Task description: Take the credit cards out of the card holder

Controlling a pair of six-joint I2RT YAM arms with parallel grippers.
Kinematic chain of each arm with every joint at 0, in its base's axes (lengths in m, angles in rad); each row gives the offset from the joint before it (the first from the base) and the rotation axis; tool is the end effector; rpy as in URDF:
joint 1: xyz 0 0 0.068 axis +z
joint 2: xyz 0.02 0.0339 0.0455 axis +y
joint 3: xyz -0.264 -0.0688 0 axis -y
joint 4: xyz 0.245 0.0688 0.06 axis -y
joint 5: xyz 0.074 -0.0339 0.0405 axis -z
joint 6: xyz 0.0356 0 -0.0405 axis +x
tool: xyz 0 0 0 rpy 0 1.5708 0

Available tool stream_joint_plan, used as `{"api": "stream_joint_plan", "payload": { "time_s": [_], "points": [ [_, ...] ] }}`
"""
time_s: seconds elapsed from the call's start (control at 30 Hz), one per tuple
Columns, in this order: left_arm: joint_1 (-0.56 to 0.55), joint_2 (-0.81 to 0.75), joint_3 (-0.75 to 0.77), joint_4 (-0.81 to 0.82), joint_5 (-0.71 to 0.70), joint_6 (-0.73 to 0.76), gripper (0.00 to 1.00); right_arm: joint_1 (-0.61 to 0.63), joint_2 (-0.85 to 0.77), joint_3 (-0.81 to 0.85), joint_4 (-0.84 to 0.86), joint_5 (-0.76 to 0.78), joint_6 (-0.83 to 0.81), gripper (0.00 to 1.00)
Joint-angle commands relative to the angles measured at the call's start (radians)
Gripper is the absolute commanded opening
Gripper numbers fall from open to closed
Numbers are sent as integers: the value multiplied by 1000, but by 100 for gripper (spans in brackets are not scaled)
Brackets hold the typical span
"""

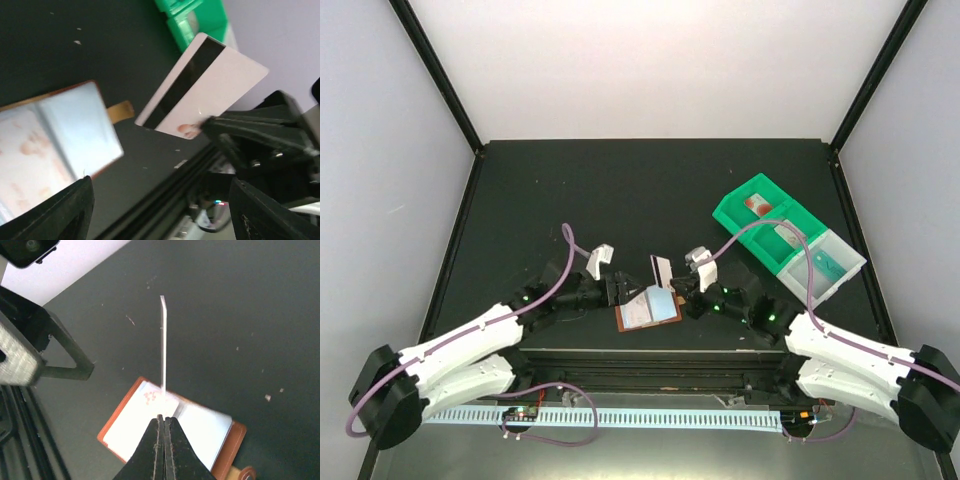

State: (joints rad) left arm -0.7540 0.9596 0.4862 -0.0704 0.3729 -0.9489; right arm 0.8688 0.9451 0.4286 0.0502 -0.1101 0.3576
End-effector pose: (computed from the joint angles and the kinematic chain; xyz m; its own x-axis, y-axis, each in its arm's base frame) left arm 0.1410 -0.1502 0.2160 -0.9226 -0.1720 -0.3453 0.1973 0.5590 -0.8053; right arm 0.1299 0.1596 0.2095 -0.5598 -0.1231 -0.8194 -0.6687 0.6512 0.3589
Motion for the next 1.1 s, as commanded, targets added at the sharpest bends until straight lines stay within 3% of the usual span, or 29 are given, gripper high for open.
{"api": "stream_joint_plan", "payload": {
  "time_s": [0.0,0.1,0.23,0.47,0.87,0.97,1.07],
  "points": [
    [0,-87,-17,85,92,-237,75,89,-54,-48,121,173,-218,1],
    [0,-139,-73,222,97,-403,73,156,-72,-71,168,271,-292,1],
    [-1,-180,-106,305,90,-512,71,218,-72,-93,227,302,-383,1],
    [-1,-172,-147,380,101,-581,69,307,-70,-113,312,341,-506,1],
    [-2,-127,-199,494,141,-610,59,396,-2,-70,291,410,-613,1],
    [-3,-128,-207,498,142,-610,49,413,18,-58,282,441,-627,1],
    [-2,-131,-221,508,138,-619,32,421,27,-51,280,454,-631,1]
  ]
}}
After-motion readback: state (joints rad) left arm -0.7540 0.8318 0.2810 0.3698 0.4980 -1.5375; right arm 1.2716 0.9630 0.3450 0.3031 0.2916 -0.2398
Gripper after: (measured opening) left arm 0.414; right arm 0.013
